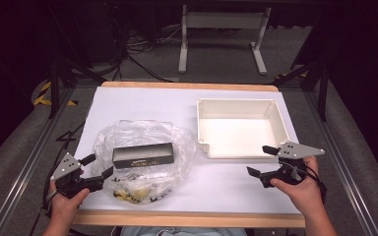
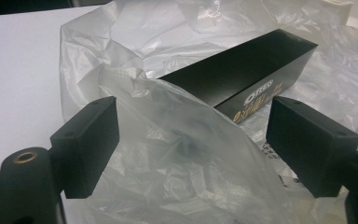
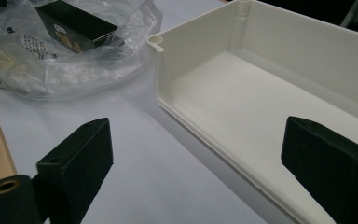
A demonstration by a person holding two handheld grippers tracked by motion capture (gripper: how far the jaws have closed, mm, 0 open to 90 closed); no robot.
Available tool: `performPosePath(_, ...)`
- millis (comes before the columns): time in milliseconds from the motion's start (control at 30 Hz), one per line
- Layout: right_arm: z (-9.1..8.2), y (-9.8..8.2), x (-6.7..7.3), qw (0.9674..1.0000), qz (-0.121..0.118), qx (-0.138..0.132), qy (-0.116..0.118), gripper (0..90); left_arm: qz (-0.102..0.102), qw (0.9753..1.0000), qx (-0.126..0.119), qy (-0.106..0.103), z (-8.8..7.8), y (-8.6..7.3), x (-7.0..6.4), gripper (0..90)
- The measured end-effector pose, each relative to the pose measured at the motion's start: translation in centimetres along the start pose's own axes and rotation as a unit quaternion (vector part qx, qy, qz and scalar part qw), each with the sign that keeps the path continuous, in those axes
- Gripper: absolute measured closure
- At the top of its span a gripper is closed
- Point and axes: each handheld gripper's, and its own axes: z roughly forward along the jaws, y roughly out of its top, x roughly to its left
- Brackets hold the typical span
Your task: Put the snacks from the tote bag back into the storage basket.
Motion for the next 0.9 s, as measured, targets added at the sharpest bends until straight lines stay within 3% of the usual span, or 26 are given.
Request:
performPosePath(367,-0.7,1.4,-0.1,0.9997,0.001,0.018,0.013,6.6,0.000,1.0000,0.002,-0.002,0.2,0.0,0.1,18.1)
performPosePath(433,-0.8,1.6,-0.1,0.9989,-0.014,0.034,0.028,5.2,-0.001,1.0000,0.003,-0.001,0.2,0.0,0.1,18.1)
performPosePath(567,-0.9,2.0,-0.2,0.9984,-0.023,0.040,0.034,5.2,-0.001,1.0000,0.003,-0.002,0.2,0.0,0.1,18.2)
performPosePath(900,-0.9,3.8,0.0,0.9973,-0.045,0.039,0.043,3.3,0.000,1.0000,0.002,-0.002,0.2,0.0,0.0,18.1)
